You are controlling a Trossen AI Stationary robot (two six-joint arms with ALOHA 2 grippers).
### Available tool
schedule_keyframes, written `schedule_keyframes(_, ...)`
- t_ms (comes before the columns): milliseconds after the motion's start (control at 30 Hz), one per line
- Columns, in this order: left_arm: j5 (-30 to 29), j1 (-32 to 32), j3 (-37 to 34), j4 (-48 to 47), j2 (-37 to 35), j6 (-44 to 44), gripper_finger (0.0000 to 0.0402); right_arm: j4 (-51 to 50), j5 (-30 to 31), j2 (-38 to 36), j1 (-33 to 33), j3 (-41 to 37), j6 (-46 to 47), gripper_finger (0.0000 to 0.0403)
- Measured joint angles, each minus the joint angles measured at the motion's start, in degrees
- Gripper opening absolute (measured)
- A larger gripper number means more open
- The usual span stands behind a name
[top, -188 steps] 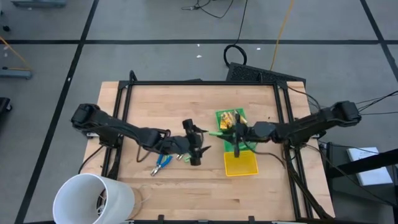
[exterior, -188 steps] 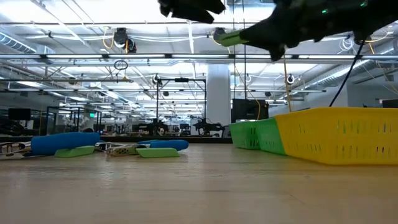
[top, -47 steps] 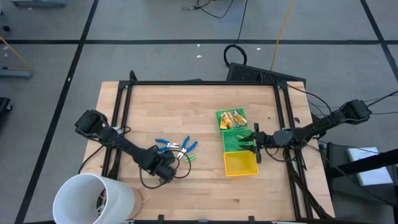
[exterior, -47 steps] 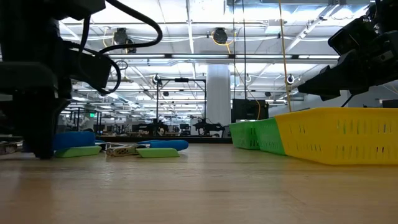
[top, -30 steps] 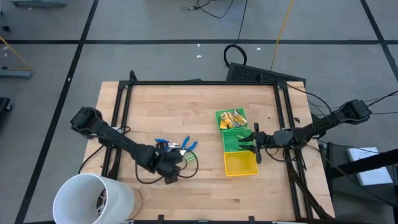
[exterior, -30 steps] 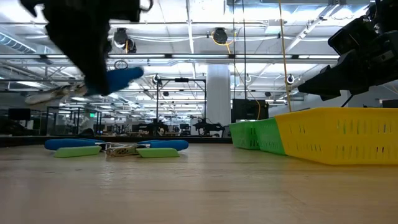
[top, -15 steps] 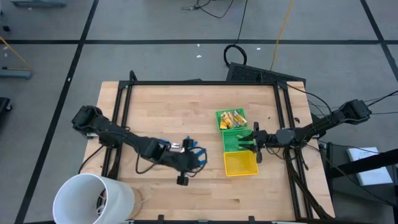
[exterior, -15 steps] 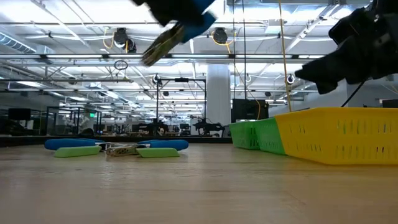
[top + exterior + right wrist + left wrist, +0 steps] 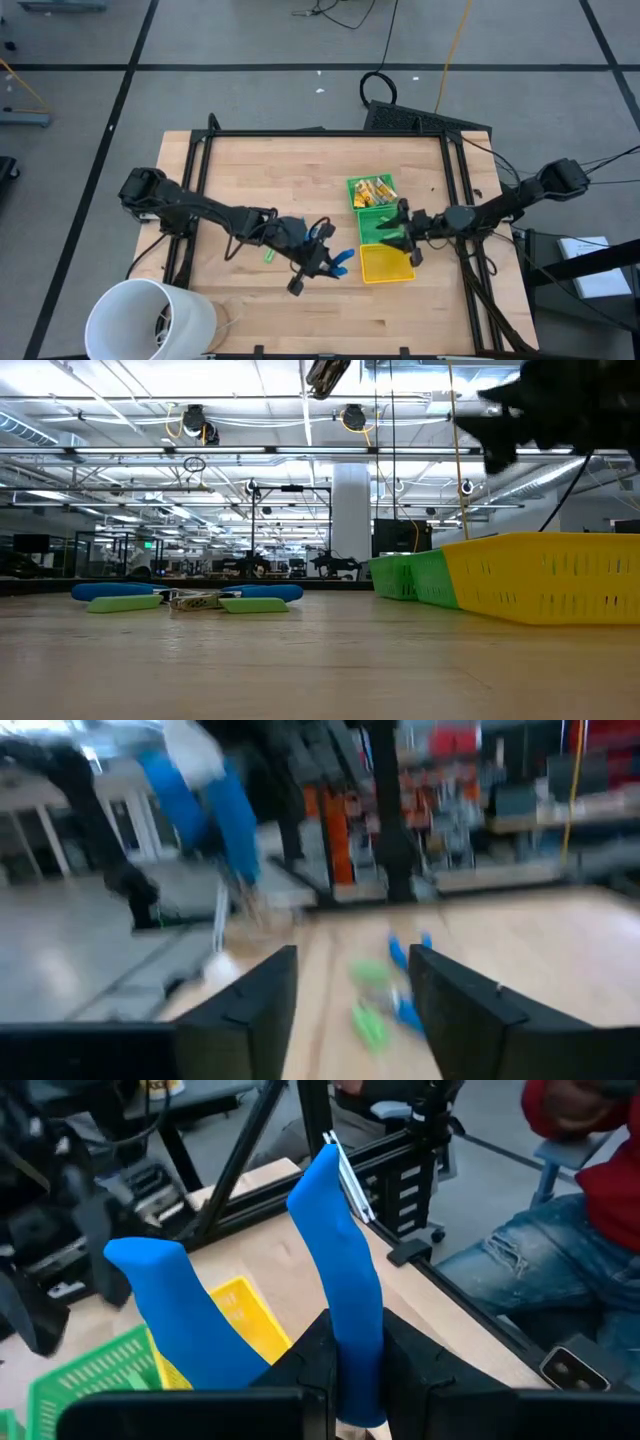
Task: Pick & Place School Supplies
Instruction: Put the bottom left blue pliers into the yellow bin
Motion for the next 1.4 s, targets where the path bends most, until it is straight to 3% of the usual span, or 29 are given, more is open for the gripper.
schedule_keyframes(233, 0.05, 1.27, 0.0, -0.89, 0.0, -0.44, 0.0046, 0.28, -0.22, 11.27, -0.02, 11.64, -6.01, 0.0223)
schedule_keyframes(600, -1.08, 1.31, 0.0, -3.93, 0.0, -0.21, 0.0046, 0.39, -4.7, 22.27, -0.02, 22.01, -4.19, 0.0217)
schedule_keyframes(800, -5.51, 1.31, 0.0, -5.94, 0.0, -0.36, 0.0046, 0.52, -4.65, 23.77, -0.04, 24.63, -4.04, 0.0217)
schedule_keyframes(1067, -7.47, 1.31, 0.0, -6.72, 0.0, -0.05, 0.0046, 0.0, -4.39, 23.74, -1.51, 25.49, -0.48, 0.0191)
schedule_keyframes(1400, -7.67, 1.35, 0.0, -6.57, 0.0, 0.01, 0.0046, -1.27, -4.57, 23.74, -2.71, 25.49, 0.66, 0.0119)
